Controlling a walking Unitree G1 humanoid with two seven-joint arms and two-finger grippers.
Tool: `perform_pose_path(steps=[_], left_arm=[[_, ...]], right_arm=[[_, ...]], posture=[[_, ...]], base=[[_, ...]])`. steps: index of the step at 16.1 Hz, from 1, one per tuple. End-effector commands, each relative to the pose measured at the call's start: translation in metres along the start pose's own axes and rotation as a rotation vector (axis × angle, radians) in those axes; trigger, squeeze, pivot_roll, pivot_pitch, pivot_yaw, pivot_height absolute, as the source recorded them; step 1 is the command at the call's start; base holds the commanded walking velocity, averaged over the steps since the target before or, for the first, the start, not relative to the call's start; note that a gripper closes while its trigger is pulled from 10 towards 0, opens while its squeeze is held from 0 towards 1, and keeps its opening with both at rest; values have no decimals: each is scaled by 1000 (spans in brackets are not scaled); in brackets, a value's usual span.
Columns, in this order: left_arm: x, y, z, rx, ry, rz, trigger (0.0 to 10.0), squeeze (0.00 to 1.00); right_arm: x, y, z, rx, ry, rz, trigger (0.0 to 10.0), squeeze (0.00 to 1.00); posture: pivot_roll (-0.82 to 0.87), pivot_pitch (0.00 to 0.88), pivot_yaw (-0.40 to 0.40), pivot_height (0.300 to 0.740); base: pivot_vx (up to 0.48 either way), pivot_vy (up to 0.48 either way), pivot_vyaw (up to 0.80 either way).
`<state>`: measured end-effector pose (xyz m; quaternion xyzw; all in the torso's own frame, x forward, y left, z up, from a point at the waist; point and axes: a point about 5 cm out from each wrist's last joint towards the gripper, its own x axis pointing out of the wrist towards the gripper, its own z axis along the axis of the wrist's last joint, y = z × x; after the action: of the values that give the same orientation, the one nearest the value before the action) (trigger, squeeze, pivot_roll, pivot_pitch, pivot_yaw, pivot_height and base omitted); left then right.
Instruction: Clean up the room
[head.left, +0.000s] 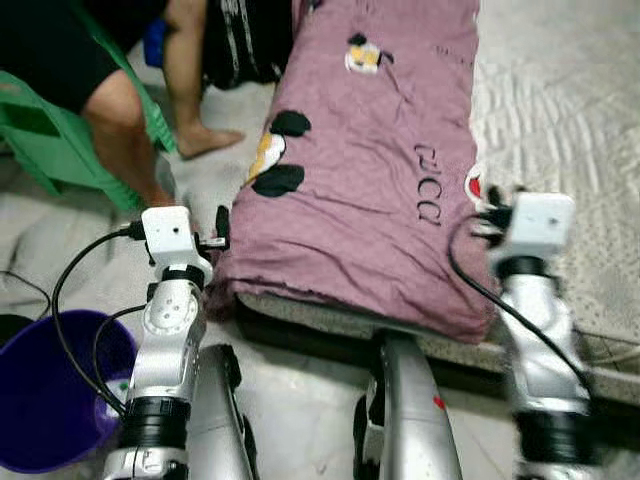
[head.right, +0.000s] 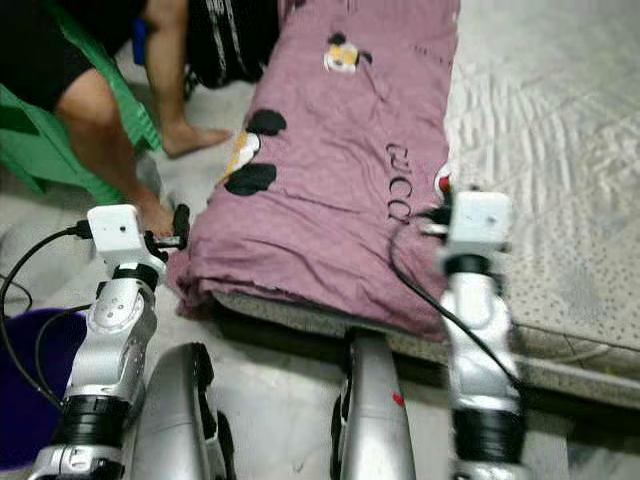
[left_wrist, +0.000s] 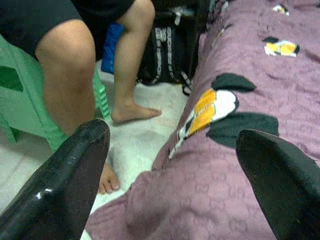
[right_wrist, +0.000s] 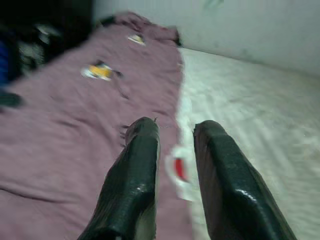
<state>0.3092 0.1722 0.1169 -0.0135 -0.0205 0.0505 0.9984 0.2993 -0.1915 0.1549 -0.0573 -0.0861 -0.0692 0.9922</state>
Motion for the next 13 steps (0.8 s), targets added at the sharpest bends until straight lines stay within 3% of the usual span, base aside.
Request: perform_pose_path(steps=[1,3,6,11,12,13], left_arm=[[1,3,-2,1,3,16,10000,0],[5,3,1,-3,-12,20,10000,0],[8,2,2,-4,-19,18,10000,0],[8,1,6,3,-35,19,10000,0],[9,1,8,6,-38,18,10000,0],[9,1,10,14,-40,15,10000,0]], right_arm=[[0,6,-5,29,27,21,10000,1000],[7,20,-3,131,28,42,10000,1000],[15,30,6,152,-19,70,10000,1000],[24,30,14,171,-40,49,10000,1000],[26,32,17,172,-50,53,10000,961],[28,35,20,177,-63,65,10000,639]], posture=[[-17,72,1,563],[-23,58,6,582],[-35,74,13,612],[-29,126,19,672],[-29,126,19,682],[-14,142,36,697]], base=[[0,0,0],[0,0,0],[0,0,0],[0,0,0],[0,0,0],[0,0,0]])
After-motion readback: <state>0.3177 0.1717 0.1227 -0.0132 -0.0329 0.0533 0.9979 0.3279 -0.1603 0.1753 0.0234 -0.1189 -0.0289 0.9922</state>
